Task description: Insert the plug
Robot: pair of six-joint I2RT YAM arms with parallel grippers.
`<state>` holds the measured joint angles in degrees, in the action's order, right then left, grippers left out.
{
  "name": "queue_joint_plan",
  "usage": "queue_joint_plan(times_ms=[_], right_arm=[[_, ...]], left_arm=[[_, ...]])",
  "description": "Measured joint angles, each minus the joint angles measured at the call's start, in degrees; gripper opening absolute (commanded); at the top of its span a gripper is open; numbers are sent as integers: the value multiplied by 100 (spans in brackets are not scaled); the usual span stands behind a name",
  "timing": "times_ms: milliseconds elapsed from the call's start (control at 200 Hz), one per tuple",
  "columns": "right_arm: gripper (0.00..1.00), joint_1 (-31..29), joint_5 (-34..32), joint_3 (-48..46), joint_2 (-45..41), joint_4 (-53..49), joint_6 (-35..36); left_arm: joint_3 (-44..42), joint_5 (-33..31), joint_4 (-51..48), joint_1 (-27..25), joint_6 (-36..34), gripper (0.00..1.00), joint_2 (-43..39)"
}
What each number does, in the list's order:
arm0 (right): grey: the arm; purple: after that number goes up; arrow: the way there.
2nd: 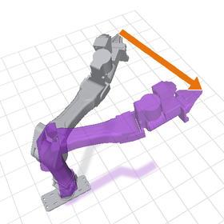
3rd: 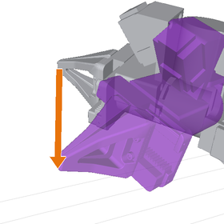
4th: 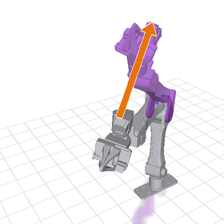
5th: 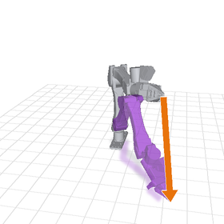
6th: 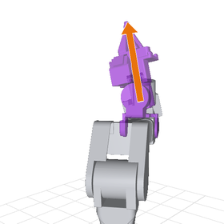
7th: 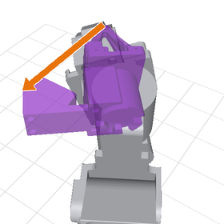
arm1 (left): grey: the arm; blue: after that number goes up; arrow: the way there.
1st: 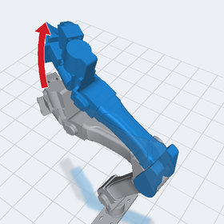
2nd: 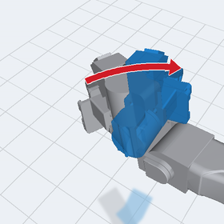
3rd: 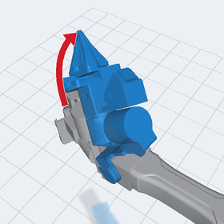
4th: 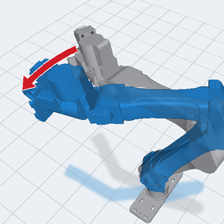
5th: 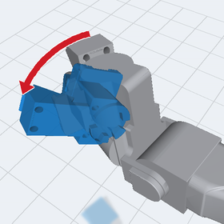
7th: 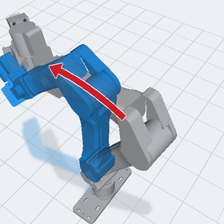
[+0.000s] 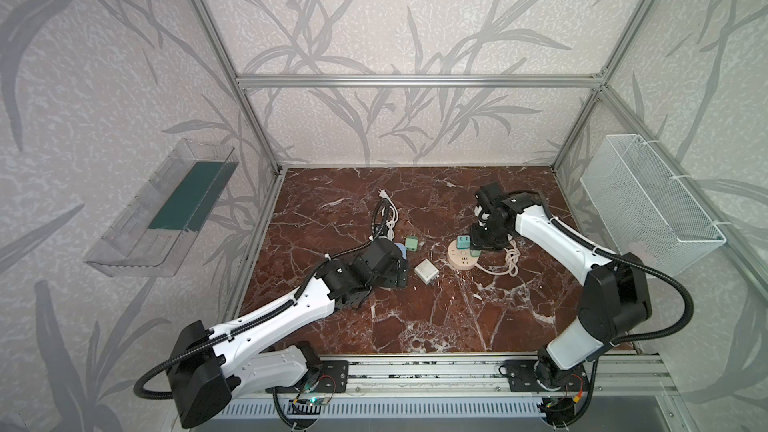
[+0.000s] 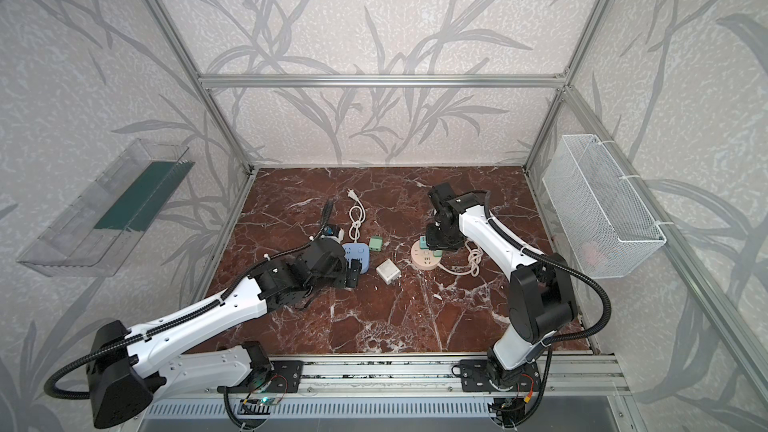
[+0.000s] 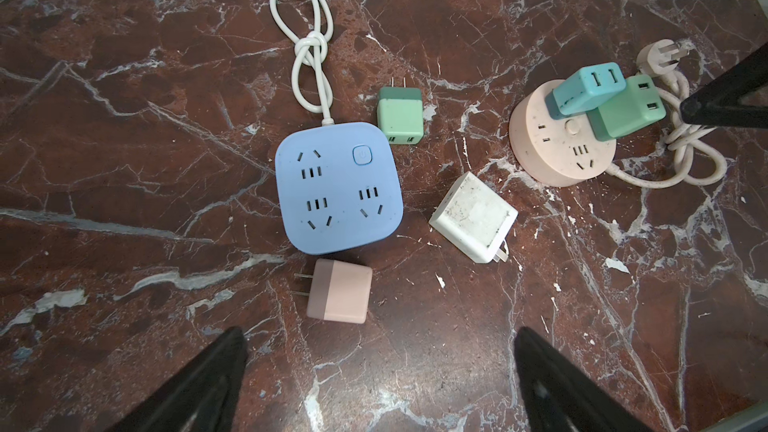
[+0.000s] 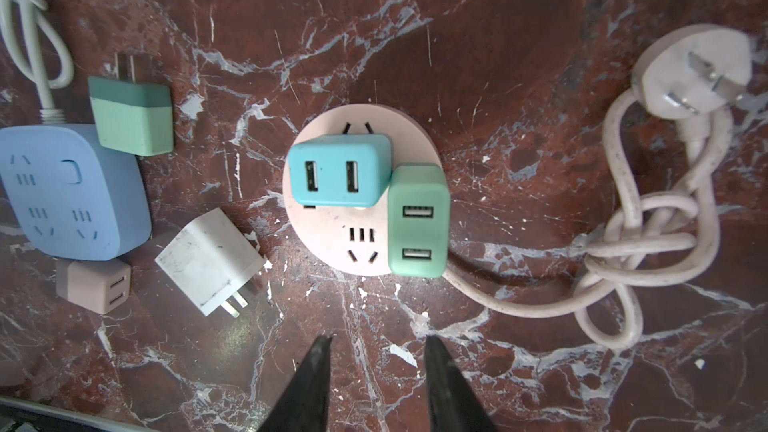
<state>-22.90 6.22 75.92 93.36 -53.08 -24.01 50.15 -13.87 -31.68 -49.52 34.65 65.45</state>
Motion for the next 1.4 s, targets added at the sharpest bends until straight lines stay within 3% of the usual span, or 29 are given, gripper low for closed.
queue_joint_plan(times_ms=[200, 400, 705, 1125, 1270, 1400], right_arm=[[32, -210, 190, -269, -391, 201, -26], [33, -1161, 168, -723, -1204, 525, -308], [36, -2487, -284, -1290, -1292, 1032, -796], [36, -2518, -269, -1294, -1078, 1438, -964], [34, -2518, -264, -1294, -1078, 1475, -962], [33, -2518, -267, -1294, -1080, 1504, -962]], left_arm=[[7, -42, 11, 0, -17, 98, 0], [7, -96, -59, 0, -9, 98, -4], [-20, -111, -450, 0, 105, 97, -11], [-428, 31, -409, 0, 74, 94, -55], [-457, 131, -192, 37, -203, 85, 17], [-457, 308, 37, 162, -468, 69, 308]])
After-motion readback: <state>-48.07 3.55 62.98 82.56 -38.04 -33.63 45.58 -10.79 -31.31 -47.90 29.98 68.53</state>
